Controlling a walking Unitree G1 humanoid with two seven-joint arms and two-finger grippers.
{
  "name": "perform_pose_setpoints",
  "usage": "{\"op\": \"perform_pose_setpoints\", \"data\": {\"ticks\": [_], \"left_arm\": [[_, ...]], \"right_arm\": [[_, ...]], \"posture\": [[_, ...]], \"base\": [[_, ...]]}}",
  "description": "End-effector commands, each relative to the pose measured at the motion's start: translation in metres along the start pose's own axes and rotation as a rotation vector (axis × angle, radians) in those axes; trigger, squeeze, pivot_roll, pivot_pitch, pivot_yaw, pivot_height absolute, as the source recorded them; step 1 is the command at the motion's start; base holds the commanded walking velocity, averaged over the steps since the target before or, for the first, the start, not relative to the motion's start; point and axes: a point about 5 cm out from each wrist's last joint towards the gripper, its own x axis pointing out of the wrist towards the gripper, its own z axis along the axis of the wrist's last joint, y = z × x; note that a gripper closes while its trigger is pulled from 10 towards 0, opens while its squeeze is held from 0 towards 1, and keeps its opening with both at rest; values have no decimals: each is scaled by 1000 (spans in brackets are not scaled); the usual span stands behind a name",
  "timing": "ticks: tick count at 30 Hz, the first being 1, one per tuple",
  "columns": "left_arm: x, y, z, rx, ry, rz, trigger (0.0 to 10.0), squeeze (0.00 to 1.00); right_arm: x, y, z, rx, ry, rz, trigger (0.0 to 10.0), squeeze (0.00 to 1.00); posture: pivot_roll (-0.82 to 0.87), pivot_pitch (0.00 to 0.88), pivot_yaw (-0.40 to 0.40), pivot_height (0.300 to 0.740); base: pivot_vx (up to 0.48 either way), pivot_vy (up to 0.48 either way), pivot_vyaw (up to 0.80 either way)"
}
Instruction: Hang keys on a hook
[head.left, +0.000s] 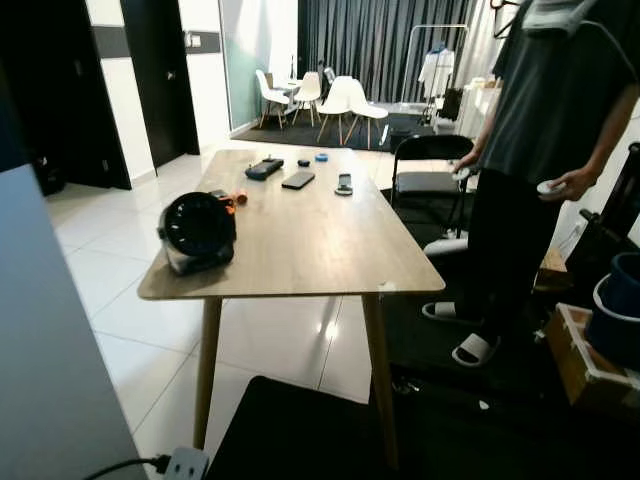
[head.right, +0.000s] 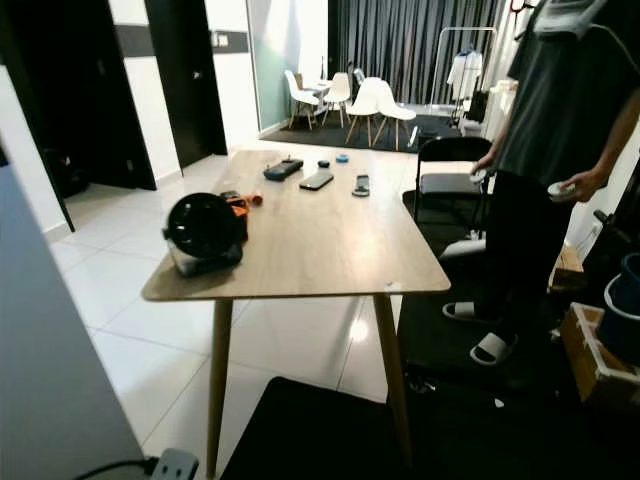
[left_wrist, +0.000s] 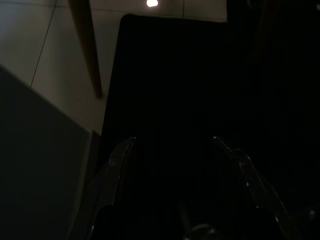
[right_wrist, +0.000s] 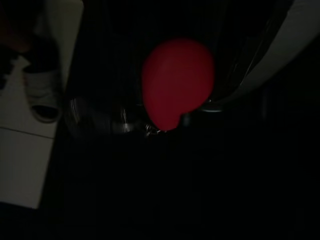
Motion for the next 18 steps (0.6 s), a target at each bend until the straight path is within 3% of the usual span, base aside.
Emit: {"op": "perform_pose_setpoints", "data": {"ticks": [1,18], "left_arm": [[0,1,2,10,-13,-1,10000,0],[0,-6,1,6,-26,-10,10000,0]], "right_arm": [[0,-2,1,10,-6,-7,10000,0],[0,-1,3,27,-31,17,10000,0]], "posture": [[88,21,-8,740],[87,26,-10,740]], "base": [[0,0,0],[0,0,0]]}}
